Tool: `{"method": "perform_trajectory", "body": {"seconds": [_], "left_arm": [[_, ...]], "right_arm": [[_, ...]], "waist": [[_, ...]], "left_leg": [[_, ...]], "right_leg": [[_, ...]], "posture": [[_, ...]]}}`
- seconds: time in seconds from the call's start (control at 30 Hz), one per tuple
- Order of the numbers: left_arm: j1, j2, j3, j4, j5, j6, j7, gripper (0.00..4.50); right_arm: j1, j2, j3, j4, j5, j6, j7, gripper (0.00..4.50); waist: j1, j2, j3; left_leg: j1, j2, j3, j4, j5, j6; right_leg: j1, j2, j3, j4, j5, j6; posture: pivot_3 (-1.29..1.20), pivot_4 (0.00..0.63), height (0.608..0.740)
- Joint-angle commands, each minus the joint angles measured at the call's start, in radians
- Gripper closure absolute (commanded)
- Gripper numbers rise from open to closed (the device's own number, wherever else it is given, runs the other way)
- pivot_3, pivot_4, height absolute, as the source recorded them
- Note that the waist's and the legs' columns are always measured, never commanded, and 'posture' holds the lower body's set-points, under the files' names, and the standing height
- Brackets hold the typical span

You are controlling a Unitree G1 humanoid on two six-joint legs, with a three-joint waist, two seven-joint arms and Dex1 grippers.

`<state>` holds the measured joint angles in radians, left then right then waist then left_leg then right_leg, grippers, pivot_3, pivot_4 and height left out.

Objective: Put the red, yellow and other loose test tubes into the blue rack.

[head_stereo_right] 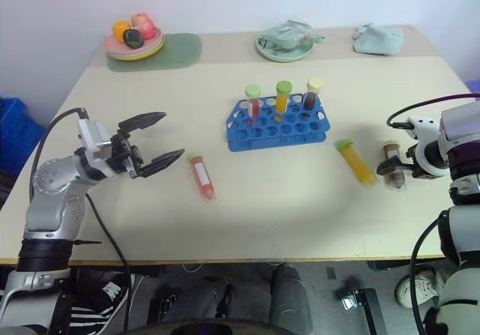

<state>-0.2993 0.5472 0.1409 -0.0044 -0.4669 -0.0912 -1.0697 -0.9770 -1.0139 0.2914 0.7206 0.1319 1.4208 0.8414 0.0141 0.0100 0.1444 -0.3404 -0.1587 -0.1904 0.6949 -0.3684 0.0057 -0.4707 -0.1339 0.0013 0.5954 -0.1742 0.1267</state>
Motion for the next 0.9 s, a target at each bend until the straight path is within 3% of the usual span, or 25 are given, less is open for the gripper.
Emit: {"method": "perform_trajectory", "body": {"seconds": [0.03, 0.13, 0.27, 0.7, 0.77, 0.9], "left_arm": [[0.004, 0.016, 0.017, -0.035, -0.012, 0.007, 0.009, 0.00], [0.004, 0.016, 0.015, -0.043, -0.010, 0.011, 0.015, 0.00], [0.007, 0.020, 0.017, -0.051, -0.012, 0.019, 0.017, 0.00], [-0.020, 0.018, 0.010, -0.032, -0.011, 0.020, 0.011, 0.00], [-0.026, 0.017, 0.010, -0.024, -0.010, 0.016, 0.006, 0.00], [-0.036, 0.015, 0.008, -0.016, -0.011, 0.016, 0.001, 0.00]], "right_arm": [[0.008, 0.003, -0.033, -0.022, -0.005, -0.020, -0.024, 0.03], [0.028, 0.009, -0.044, -0.025, -0.006, -0.038, -0.038, 0.84], [0.044, 0.012, -0.047, -0.043, -0.005, -0.040, -0.042, 2.72], [0.061, 0.007, -0.075, -0.077, 0.002, -0.039, -0.055, 2.72], [0.066, 0.003, -0.081, -0.089, 0.004, -0.037, -0.054, 3.26], [0.073, -0.003, -0.098, -0.116, 0.012, -0.027, -0.055, 3.26]], "waist": [[0.000, 0.000, 0.000], [0.002, 0.000, 0.000], [0.001, 0.000, 0.000], [0.000, 0.000, 0.000], [0.000, 0.000, 0.000], [0.000, 0.000, 0.000]], "left_leg": [[0.000, 0.000, 0.000, 0.000, 0.000, 0.000], [0.000, 0.000, 0.000, 0.000, 0.000, 0.000], [0.000, 0.000, 0.000, 0.001, 0.000, 0.000], [0.000, 0.000, 0.000, 0.001, 0.000, 0.000], [0.000, 0.000, 0.000, 0.001, 0.000, 0.000], [0.000, 0.000, 0.000, 0.001, 0.000, 0.000]], "right_leg": [[0.000, 0.000, 0.000, 0.000, 0.000, 0.000], [0.000, 0.000, 0.000, 0.000, 0.000, 0.000], [0.001, 0.000, 0.000, 0.000, 0.000, 0.000], [0.001, 0.000, 0.000, 0.000, 0.000, 0.000], [0.001, 0.000, 0.000, 0.000, 0.000, 0.000], [0.001, 0.000, 0.000, 0.000, 0.000, 0.000]], "posture": [[0.00, 0.150, 0.740], [0.00, 0.150, 0.740], [0.00, 0.150, 0.740], [0.00, 0.150, 0.740], [0.00, 0.150, 0.740], [0.00, 0.150, 0.740]]}}
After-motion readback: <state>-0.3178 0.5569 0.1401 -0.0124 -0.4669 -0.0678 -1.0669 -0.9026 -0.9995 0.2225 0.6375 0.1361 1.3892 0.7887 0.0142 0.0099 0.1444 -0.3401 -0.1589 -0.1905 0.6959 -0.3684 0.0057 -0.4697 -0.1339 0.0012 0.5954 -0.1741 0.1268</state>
